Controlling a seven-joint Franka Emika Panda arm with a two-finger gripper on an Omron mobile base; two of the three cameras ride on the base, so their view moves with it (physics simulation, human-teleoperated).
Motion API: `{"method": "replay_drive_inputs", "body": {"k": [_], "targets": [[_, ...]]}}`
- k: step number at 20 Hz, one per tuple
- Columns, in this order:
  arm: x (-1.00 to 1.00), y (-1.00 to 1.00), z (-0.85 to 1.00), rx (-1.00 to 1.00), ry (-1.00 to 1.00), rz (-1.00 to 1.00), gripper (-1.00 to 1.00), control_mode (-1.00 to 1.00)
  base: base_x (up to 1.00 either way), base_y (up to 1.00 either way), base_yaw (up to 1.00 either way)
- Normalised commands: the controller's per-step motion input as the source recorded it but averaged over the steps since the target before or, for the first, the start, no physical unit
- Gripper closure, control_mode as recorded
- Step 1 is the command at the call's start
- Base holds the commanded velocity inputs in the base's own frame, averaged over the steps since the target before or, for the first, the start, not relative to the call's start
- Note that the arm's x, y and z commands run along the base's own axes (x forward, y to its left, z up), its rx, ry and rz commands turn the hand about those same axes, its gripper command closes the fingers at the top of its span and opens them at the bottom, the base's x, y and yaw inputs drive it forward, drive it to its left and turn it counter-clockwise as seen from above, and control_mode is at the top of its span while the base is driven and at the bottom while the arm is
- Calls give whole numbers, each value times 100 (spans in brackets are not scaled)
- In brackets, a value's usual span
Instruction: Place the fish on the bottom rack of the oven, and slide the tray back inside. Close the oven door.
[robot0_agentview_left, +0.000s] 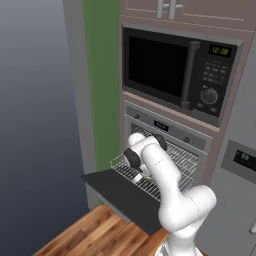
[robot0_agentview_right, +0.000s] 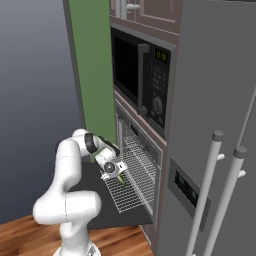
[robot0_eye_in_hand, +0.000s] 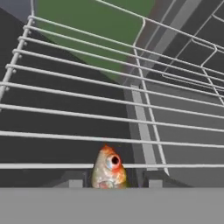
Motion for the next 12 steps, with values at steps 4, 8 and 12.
{"method": "replay_drive_inputs", "body": {"k": [4, 8, 12], "targets": [[0, 2, 46, -3, 0, 0, -100, -100, 0, 0, 0], [-19, 9, 35, -3, 0, 0, -100, -100, 0, 0, 0], [-47, 50, 11, -2, 6, 0, -100, -100, 0, 0, 0]]}}
